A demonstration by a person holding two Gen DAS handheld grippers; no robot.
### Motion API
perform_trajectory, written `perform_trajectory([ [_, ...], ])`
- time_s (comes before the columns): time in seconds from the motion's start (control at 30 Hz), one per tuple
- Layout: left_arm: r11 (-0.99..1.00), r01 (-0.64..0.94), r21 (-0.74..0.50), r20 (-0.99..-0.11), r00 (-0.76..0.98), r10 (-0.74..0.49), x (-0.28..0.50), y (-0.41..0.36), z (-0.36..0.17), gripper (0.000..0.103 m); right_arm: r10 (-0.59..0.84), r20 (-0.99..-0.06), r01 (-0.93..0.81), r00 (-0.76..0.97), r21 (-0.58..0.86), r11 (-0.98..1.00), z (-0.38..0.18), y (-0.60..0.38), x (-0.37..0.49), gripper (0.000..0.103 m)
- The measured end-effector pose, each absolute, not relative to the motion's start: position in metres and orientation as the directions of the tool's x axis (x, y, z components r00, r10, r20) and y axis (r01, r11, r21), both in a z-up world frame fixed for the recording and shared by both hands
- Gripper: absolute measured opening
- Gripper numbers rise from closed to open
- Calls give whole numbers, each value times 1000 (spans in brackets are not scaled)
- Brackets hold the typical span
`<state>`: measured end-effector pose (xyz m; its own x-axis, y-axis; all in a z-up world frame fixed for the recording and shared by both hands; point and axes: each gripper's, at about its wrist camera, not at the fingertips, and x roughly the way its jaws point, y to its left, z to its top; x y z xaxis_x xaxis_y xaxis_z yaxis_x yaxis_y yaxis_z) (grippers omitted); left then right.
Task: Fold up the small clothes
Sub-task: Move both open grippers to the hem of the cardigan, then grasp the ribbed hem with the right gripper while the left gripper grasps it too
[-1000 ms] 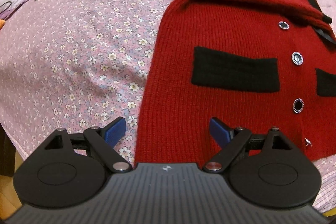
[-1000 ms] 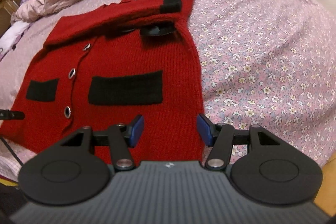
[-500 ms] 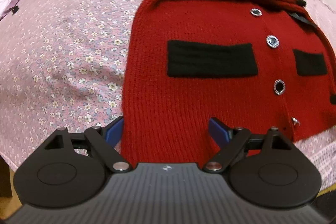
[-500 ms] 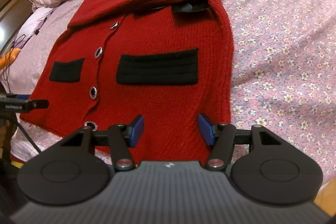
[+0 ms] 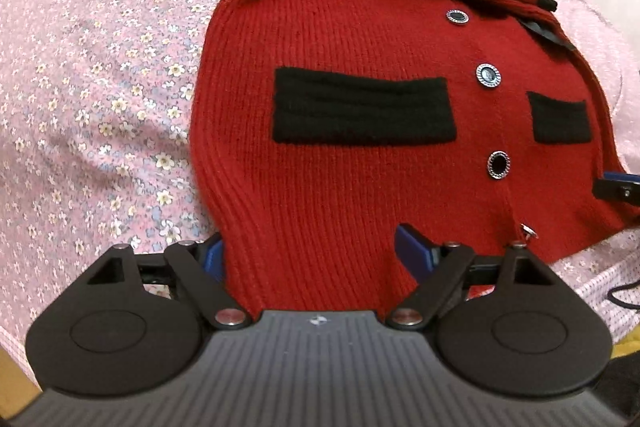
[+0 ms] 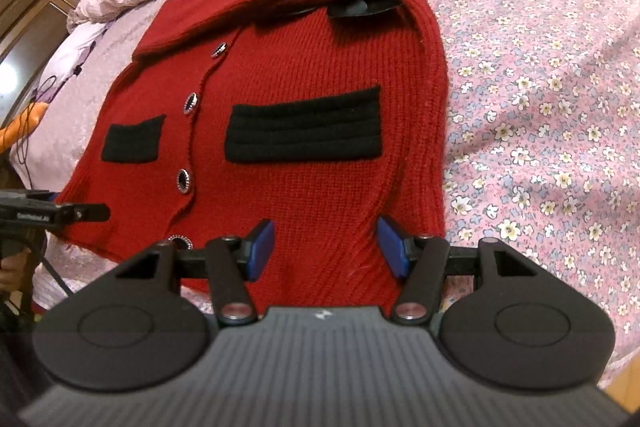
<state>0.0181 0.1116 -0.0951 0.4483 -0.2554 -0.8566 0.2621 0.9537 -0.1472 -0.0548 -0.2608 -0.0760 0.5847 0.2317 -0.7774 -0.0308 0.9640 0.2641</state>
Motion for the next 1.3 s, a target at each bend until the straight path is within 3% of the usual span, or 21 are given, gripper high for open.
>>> perform_trajectory([
  [0.03,955,260,-142,-856,452,-251,22,112,-98,81,232,-776,-29,586,266,964,-77,-261,-54,59],
  [0.1,960,250,-130,-854,463,-236,22,115,-98,67,234,-771,-22,593,275,961,-78,-262,-54,56],
  [0.17,963,243,-113,-853,473,-220,21,119,-97,54,196,-777,-3,599,242,970,-78,-263,-55,28],
  [0.23,963,244,-113,-852,475,-220,20,124,-97,47,163,-783,31,600,226,974,-79,-270,-56,14],
  [0.37,957,262,-128,-854,462,-241,21,127,-101,46,202,-768,45,607,287,957,-80,-281,-59,13],
  [0.73,950,280,-140,-854,451,-259,25,127,-108,46,202,-757,3,621,260,966,-80,-275,-60,12],
  [0.9,956,256,-145,-851,461,-253,25,128,-102,21,226,-713,12,663,313,950,-73,-283,-65,8],
  [1.3,968,184,-169,-835,494,-240,20,135,-86,19,294,-601,-9,743,431,902,-47,-298,-71,8],
])
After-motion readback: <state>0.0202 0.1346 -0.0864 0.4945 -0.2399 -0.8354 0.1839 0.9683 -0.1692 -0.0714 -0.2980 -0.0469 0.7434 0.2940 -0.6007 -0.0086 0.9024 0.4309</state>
